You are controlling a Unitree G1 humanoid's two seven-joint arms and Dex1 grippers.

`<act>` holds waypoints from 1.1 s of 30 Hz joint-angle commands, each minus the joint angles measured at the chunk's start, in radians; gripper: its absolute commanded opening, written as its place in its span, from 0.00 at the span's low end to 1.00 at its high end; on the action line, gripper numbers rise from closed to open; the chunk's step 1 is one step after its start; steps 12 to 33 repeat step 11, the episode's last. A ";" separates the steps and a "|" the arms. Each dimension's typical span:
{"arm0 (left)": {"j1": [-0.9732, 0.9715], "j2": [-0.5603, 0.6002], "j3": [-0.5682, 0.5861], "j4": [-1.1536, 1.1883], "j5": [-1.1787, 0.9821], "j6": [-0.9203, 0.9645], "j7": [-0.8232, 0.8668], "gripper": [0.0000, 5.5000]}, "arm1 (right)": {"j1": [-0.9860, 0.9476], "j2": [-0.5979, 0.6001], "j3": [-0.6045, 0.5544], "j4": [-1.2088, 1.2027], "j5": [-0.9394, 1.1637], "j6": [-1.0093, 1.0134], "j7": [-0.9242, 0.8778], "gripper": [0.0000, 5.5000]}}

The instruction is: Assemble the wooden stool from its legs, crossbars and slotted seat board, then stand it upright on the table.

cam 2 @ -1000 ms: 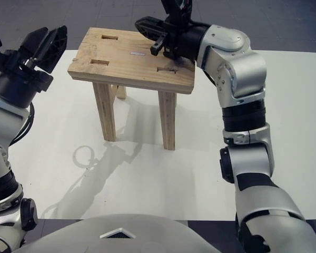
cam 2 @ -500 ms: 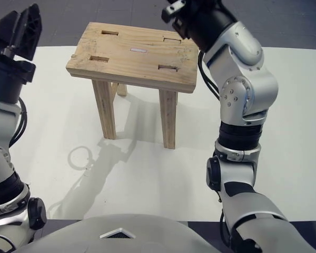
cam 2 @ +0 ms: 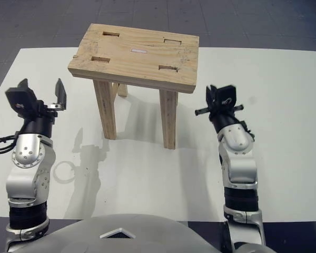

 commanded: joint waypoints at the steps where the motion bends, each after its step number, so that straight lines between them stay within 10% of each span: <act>1: 0.043 -0.058 -0.044 0.066 0.047 -0.079 -0.026 0.90 | 0.041 0.017 0.021 0.010 -0.040 -0.059 -0.015 0.21; 33: 0.042 -0.091 -0.055 0.088 0.076 -0.119 -0.102 0.91 | 0.045 0.070 0.016 -0.039 -0.120 -0.035 -0.121 0.30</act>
